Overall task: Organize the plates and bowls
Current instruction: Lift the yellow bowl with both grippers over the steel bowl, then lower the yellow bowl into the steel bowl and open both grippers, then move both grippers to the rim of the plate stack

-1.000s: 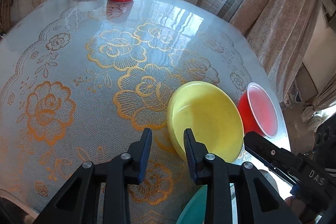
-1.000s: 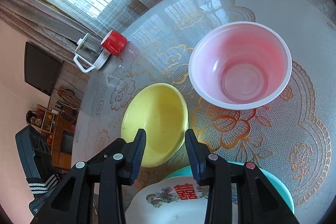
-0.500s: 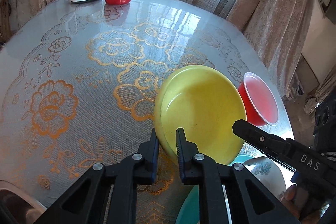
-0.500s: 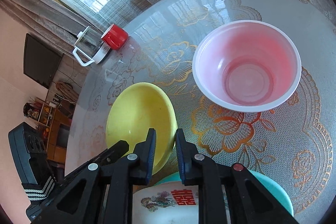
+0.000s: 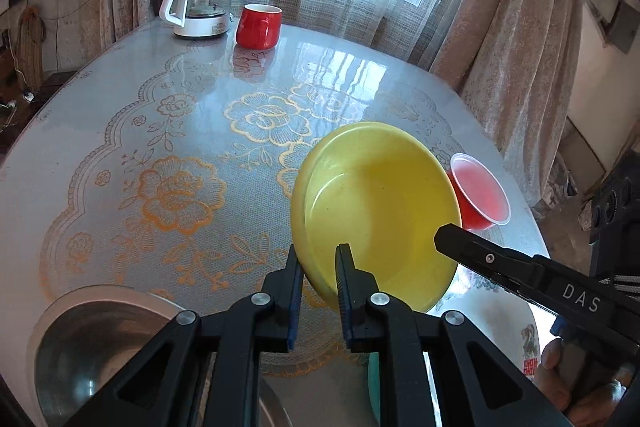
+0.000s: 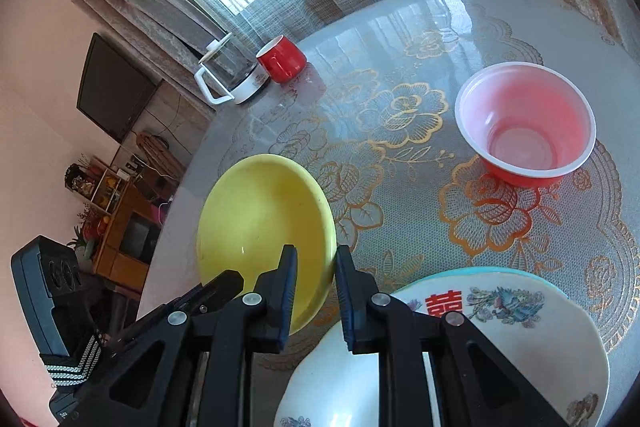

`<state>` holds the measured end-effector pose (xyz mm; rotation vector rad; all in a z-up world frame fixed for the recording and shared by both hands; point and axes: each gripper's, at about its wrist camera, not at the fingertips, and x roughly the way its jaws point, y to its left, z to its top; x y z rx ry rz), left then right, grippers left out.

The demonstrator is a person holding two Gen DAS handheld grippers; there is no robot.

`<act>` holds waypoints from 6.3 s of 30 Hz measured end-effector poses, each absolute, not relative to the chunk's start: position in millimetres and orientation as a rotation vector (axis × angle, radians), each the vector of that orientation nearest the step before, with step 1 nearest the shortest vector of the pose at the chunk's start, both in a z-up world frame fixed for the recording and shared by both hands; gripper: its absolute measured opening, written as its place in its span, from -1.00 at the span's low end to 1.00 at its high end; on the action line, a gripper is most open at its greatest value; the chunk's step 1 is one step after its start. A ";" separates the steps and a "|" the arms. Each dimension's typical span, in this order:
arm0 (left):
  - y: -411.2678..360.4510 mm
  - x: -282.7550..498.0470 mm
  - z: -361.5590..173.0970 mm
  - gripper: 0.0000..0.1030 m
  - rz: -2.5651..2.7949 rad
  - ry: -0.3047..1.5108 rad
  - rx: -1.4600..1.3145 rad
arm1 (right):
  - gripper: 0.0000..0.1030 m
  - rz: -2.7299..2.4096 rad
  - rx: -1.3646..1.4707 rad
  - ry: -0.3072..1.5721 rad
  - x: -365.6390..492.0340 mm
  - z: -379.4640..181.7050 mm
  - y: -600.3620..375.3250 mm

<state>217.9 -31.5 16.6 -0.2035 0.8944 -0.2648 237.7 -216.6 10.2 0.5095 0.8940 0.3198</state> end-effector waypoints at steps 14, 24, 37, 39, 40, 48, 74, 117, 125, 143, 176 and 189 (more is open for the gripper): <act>29.0 142.1 25.9 -0.68 -0.207 0.834 -0.231 | -0.62 0.459 0.475 0.905 196.2 13.3 -160.3; 78.3 97.8 21.6 -0.67 -0.133 0.814 -0.301 | -0.62 0.582 0.419 0.928 180.5 15.1 -108.5; 106.1 67.2 8.7 -0.67 -0.097 0.824 -0.353 | -0.62 0.632 0.370 0.968 162.7 6.8 -75.9; 108.3 65.6 11.9 -0.67 -0.093 0.818 -0.361 | -0.62 0.638 0.369 0.969 161.8 8.4 -74.0; 109.8 64.3 14.3 -0.67 -0.091 0.812 -0.366 | -0.62 0.642 0.369 0.966 161.0 9.8 -72.9; 124.9 60.3 9.8 -0.67 -0.078 0.818 -0.401 | -0.62 0.671 0.361 0.983 160.1 6.3 -61.8; 110.4 94.7 -14.8 -0.67 -0.061 0.913 -0.321 | -0.59 0.562 0.312 1.066 168.9 -22.7 -64.4; 102.7 84.5 -5.8 -0.55 0.029 0.838 -0.234 | -0.39 0.534 0.210 0.928 150.9 -0.3 -64.4; 88.9 77.5 8.0 -0.45 -0.020 0.788 -0.199 | -0.27 0.540 0.262 0.889 144.9 10.3 -79.4; 52.1 85.4 15.3 -0.34 -0.085 0.793 -0.142 | -0.18 0.397 0.408 0.851 148.7 21.5 -159.5; -13.0 130.8 18.4 -0.24 -0.204 0.895 -0.109 | -0.17 0.018 0.628 0.777 125.8 12.7 -334.1; -44.0 153.3 28.7 -0.24 -0.264 0.852 -0.092 | -0.17 -0.034 0.680 0.784 132.0 1.3 -362.7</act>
